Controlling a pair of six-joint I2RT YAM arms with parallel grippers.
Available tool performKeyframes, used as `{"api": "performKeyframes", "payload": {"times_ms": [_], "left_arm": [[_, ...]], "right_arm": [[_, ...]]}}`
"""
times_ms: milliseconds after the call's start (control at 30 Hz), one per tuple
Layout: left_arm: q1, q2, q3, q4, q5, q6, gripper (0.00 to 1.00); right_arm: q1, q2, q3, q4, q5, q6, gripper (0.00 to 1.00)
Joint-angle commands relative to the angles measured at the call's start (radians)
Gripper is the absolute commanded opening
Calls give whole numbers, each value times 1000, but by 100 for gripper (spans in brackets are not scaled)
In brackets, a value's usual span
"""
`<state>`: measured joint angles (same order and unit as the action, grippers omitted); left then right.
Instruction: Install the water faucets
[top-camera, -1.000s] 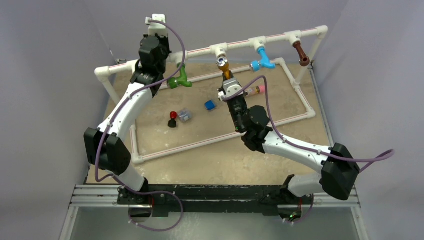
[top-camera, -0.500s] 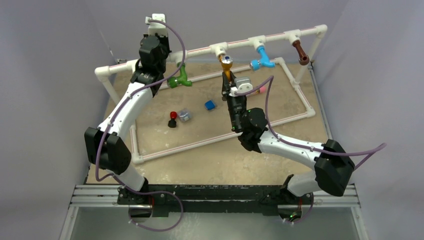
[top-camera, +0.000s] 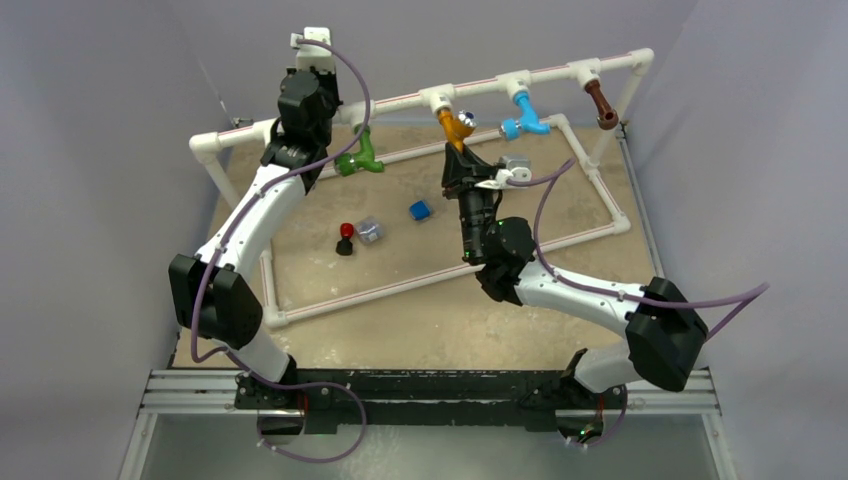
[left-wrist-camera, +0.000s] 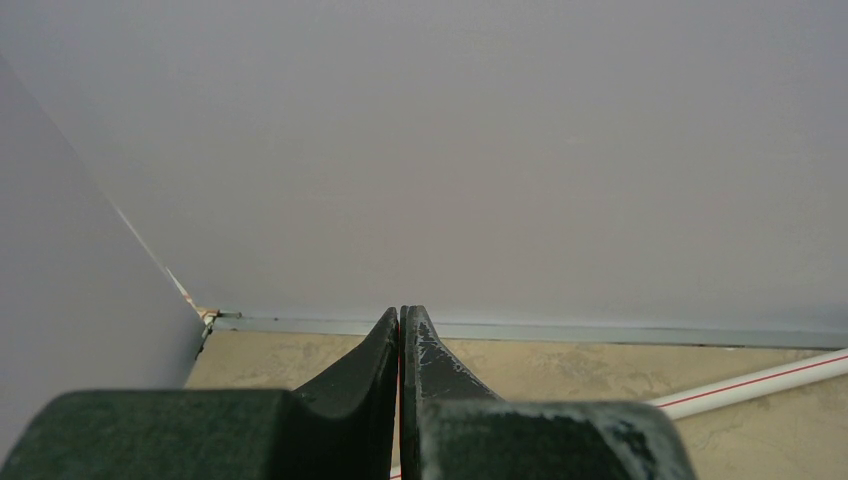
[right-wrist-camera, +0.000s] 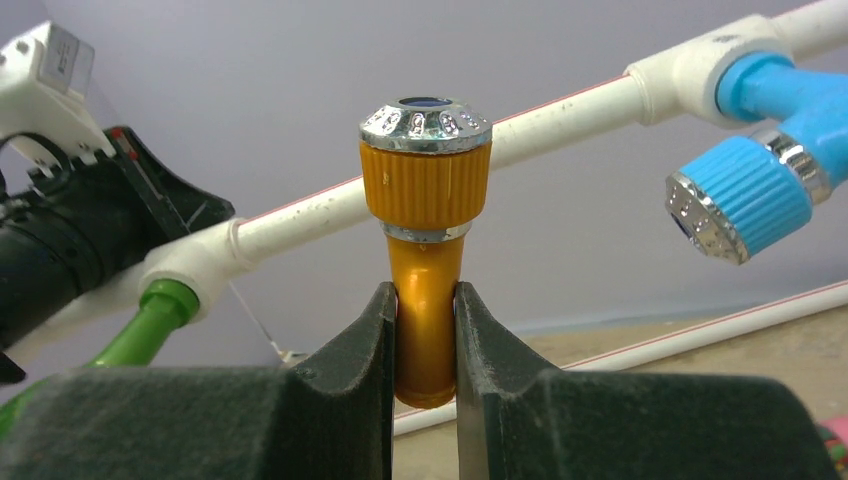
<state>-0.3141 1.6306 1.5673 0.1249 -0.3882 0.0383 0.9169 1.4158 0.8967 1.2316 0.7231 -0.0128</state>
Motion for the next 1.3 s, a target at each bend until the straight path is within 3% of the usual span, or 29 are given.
{"api": "performKeyframes", "payload": {"times_ms": [0, 467, 933, 1267], "left_arm": [[-12, 40, -35, -174, 51, 3, 0], [-13, 40, -32, -180, 61, 0, 0], [-13, 40, -29, -185, 70, -5, 0], [-12, 39, -29, -192, 77, -8, 0]], "right_arm": [[-3, 10, 18, 50, -34, 232, 0], [-3, 20, 43, -24, 18, 657, 0], [-4, -37, 18, -91, -46, 1062, 0], [-7, -79, 67, -293, -63, 1342, 0]]}}
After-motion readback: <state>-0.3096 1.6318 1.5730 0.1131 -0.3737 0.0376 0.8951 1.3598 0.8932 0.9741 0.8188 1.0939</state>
